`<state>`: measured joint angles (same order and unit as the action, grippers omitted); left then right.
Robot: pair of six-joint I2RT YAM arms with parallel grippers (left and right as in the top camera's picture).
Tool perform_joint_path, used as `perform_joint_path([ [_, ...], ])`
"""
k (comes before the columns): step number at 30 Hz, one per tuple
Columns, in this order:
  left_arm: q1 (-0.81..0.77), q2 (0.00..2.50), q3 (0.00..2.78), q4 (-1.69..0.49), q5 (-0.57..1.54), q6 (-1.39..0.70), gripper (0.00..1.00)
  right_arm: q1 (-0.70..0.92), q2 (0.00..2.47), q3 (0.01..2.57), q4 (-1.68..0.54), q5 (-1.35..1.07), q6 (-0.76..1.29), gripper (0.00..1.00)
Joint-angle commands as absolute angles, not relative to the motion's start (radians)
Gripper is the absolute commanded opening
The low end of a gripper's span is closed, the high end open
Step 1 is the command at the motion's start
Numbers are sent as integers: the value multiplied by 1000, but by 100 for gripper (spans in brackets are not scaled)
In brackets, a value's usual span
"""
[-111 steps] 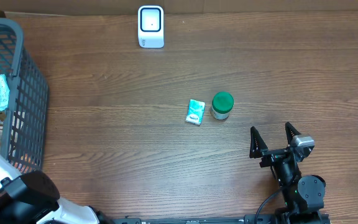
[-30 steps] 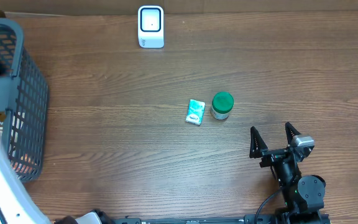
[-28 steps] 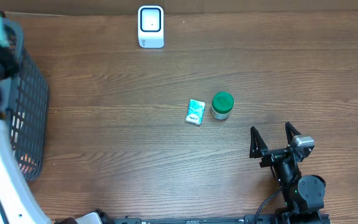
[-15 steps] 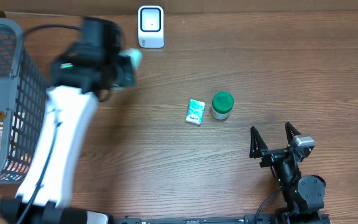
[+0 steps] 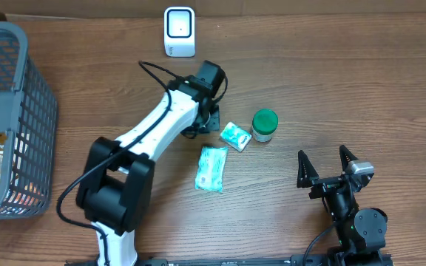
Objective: Scan the item barcode
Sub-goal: 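Grasp the large mint-green bag and carry it to the scanner, then hold the bag under the scanner and lower it onto the table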
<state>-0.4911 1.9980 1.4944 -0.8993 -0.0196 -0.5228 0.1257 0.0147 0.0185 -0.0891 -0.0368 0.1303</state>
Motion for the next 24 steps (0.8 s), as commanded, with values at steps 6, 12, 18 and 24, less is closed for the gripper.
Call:
perform_joint_path([
  [6,-470,1979,1593,-941,6,-484,7,122,3,8,-82,-32,130,100],
  [12,-455,1967,1745,-1077,141,-263,8,122,3,8,-82,-31,130,100],
  [18,-457,1973,1732,-1202,341,-42,15,122,3,8,-82,-32,130,100],
  [24,-469,1975,1608,-1156,376,-6,15,122,3,8,-82,-32,130,100],
])
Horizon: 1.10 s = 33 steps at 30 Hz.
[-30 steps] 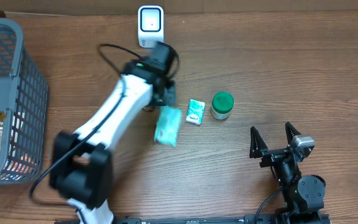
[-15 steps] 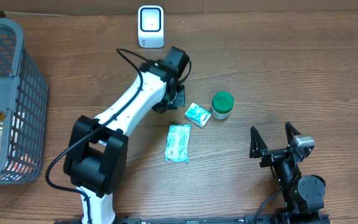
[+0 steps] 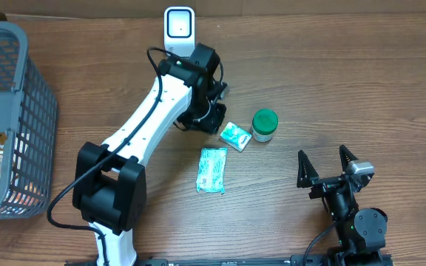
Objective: Scan the item barcode
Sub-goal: 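Hold the bag under the scanner and lower it onto the table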
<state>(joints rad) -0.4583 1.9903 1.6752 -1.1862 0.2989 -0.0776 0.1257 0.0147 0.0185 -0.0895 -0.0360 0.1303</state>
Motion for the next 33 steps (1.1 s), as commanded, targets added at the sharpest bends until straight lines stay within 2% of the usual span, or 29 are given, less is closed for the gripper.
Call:
perform_joint_path([
  [1,-472,1975,1583,-1135,403,-6,14,122,3,8,-82,-31,130,100],
  [10,-491,1975,1449,-1113,445,3,6,122,3,8,-82,-32,130,100],
  [15,-517,1975,1379,-1113,460,24,5,122,3,8,-82,-31,130,100],
  [21,-525,1975,1290,-1013,428,21,4,122,3,8,-82,-31,130,100],
  [28,-522,1975,1290,-888,199,-89,4,122,3,8,-82,-31,130,100],
  [33,-522,1975,1290,-810,127,-95,4,122,3,8,-82,-32,130,100],
])
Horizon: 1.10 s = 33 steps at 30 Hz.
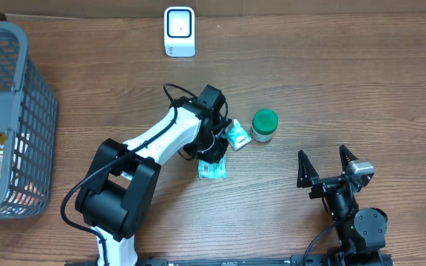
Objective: Scan the item barcode
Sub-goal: 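Hold the bag under the scanner and lower it onto the table, then move the left gripper back over the basket and lower into it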
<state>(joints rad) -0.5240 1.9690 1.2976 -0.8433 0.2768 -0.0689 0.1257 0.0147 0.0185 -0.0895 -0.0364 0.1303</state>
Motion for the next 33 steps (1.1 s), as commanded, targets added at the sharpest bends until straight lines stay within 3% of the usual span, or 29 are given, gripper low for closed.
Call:
perform_joint_path([
  [1,-522,1975,1290,-803,114,-98,4,122,3,8,-82,-32,130,100],
  [10,-500,1974,1355,-808,59,-123,5,122,3,8,-82,-32,130,100],
  [14,-469,1974,1502,-904,60,-139,26,122,3,8,-82,-32,130,100],
  [19,-427,1974,1797,-1102,50,-138,41,122,3,8,-82,-32,130,100],
  [27,-331,1963,2380,-1454,10,-147,42,122,3,8,-82,-31,130,100],
  [33,-171,1929,2586,-1606,6,-171,38,122,3,8,-82,-31,130,100],
])
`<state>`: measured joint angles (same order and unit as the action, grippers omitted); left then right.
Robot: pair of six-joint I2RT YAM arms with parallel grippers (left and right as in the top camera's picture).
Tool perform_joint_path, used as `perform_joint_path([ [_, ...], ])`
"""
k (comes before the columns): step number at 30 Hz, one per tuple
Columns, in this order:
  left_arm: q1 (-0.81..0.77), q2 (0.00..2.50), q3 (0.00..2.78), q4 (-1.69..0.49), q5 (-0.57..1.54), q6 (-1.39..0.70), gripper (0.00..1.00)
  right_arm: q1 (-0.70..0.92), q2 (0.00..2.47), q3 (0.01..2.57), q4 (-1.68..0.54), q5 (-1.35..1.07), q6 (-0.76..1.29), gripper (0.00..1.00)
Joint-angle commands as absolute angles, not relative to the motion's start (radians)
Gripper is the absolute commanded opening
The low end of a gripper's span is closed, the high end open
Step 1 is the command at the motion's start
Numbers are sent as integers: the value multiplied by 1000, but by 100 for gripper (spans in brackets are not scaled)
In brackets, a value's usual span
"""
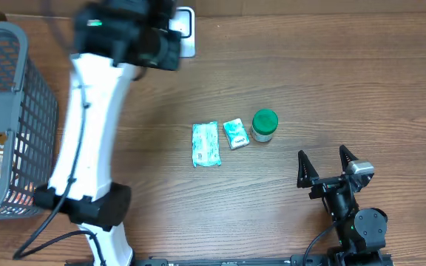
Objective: Scan the item barcode
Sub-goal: 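Move the left gripper back over the basket and lower into it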
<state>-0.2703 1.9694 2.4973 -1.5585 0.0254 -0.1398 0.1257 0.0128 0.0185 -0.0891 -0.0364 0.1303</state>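
Note:
Three items lie mid-table: a pale teal tissue packet (206,144), a small teal-and-white packet (235,134) and a green-lidded jar (264,125). The white barcode scanner (186,28) stands at the back edge, partly hidden by my left arm. That arm is raised high and blurred, with its dark end, the left gripper (160,46), close to the scanner. Its jaws are not discernible, and nothing shows in them. My right gripper (328,164) rests open near the front right, empty.
A grey wire basket (21,89) holding packaged goods stands at the left edge. The left arm's white links span from the front base up across the left half of the table.
My left gripper was down at the two packets; now the arm is lifted to the back by the scanner. The tissue packet lies further back and left, straightened. The right arm has not moved.
My left gripper was first just left of the small packet, then nearer the scanner, then low over the tissue packet and small packet. Now it is raised at the back left, with all three items on the table and the tissue packet shifted.

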Motion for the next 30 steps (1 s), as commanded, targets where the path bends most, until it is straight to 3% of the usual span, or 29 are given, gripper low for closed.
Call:
perform_joint_path([
  [1,-134,1917,2600,-1623,-4,-187,38,122,3,8,-82,-31,130,100],
  [15,537,1871,2592,-1671,-4,-317,48,122,3,8,-82,-32,130,100],
  [25,740,1886,2390,-1624,-7,-344,51,122,3,8,-82,-31,130,100],
  [30,786,1886,2193,-1546,-4,-335,47,122,3,8,-82,-32,130,100],
])
